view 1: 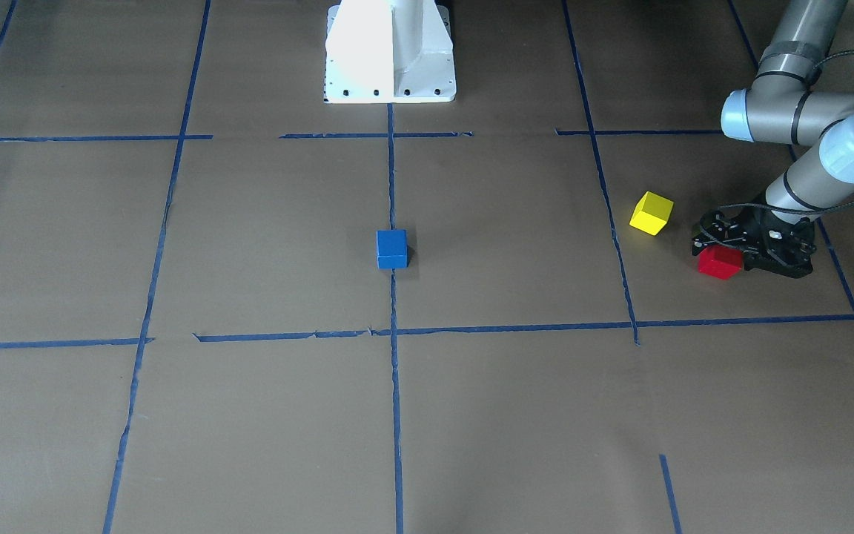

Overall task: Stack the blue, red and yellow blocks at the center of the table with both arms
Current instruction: 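Reach the left gripper to the red cube and grasp it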

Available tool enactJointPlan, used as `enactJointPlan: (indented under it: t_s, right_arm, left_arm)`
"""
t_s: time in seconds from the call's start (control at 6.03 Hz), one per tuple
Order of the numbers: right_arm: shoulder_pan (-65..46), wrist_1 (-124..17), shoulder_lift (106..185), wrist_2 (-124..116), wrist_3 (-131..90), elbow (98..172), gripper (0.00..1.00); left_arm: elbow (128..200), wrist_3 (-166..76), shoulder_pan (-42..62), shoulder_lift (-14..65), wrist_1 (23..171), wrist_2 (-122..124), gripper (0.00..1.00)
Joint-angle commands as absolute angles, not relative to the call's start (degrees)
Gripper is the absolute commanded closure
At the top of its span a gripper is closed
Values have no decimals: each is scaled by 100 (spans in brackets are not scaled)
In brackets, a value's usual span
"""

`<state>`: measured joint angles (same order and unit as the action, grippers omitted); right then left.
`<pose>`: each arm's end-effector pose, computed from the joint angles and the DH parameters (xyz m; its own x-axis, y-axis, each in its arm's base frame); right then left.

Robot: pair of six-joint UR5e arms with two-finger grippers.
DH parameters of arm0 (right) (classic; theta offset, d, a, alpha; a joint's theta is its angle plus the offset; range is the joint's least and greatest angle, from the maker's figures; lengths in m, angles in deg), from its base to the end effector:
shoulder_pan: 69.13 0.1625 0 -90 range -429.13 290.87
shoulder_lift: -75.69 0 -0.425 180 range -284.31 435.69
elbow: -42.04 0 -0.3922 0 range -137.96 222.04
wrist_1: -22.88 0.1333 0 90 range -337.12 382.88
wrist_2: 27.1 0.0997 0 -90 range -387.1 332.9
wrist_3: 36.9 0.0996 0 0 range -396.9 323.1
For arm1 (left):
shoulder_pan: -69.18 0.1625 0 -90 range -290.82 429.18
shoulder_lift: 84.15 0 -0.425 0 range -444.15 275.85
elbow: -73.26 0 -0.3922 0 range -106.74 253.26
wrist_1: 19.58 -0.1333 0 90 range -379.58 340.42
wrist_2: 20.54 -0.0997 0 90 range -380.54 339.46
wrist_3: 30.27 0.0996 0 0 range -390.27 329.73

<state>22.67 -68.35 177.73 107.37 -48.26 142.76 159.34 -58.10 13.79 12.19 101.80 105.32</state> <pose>0.0761 -0.3977 0.6626 0.7045 -0.1442 0.6949 0.1095 0.9895 0.0942 0.2601 -0.5089 0.5800 0.6465 0.3250 -0.6902 -0.1924 0.9449 0.2647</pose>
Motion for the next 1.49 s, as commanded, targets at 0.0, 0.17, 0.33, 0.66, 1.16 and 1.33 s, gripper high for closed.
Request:
enactJointPlan:
  t_s: [0.0, 0.17, 0.33, 0.66, 1.16, 1.33]
  right_arm:
    - [2263, -6835, 17773, 10737, -4832, 14277, 0]
    - [2263, -6835, 17773, 10737, -4832, 14277, 0]
    - [2272, -6835, 17773, 10737, -4832, 14277, 0]
    - [2263, -6843, 17773, 10737, -4832, 14277, 0]
    - [2272, -6843, 17773, 10737, -4832, 14268, 0]
    - [2263, -6843, 17773, 10737, -4832, 14268, 0]
  left_arm:
    - [15869, -5813, 1381, 1270, 10180, 10532, 56]
    - [15939, -5839, 1381, 1296, 10171, 10532, 87]
    - [16114, -5909, 1372, 1470, 10102, 10523, 91]
    - [16247, -7159, 1390, 2171, 10013, 10523, 91]
    - [16256, -9463, 2598, 3909, 8806, 9912, 91]
    - [16204, -9930, 3107, 4707, 7922, 9508, 91]
